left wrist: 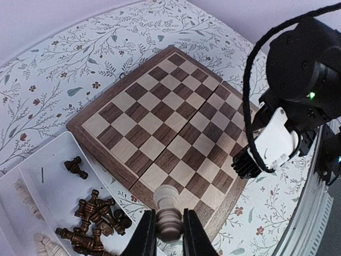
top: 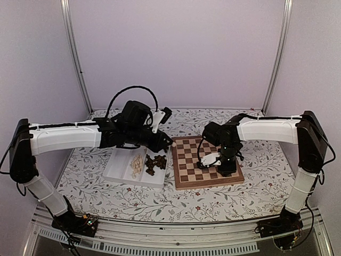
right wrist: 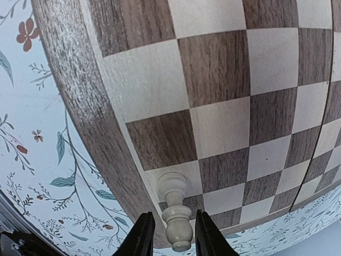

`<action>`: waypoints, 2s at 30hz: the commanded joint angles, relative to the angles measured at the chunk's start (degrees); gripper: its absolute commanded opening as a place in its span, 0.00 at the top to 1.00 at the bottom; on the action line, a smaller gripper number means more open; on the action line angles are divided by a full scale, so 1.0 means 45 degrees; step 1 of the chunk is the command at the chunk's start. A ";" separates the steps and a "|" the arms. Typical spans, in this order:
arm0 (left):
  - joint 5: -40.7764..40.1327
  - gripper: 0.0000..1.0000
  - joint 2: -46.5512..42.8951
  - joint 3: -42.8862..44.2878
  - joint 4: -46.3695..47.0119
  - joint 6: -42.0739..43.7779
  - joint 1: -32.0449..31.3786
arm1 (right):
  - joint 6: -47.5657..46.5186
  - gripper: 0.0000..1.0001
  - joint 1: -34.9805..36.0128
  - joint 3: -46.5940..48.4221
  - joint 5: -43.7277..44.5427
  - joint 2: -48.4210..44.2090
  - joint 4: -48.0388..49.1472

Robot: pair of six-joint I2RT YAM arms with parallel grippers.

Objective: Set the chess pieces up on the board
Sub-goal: Place the chess piece on the chessboard.

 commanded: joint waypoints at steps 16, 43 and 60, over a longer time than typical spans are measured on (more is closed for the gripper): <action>0.2091 0.94 0.2121 0.2087 -0.1488 0.1249 -0.1353 | -0.1069 0.35 -0.4136 -0.0880 -0.5955 -0.4941 0.0940; 0.0564 0.91 0.8103 0.8698 -0.5411 0.2358 -0.2941 | 0.2758 0.34 -0.9297 -0.5410 -1.0100 -0.6926 0.9145; 0.0625 0.64 0.8445 0.9031 -0.5379 0.2153 -0.2980 | 0.2557 0.34 -0.9300 -0.5354 -1.0412 -0.6692 0.8899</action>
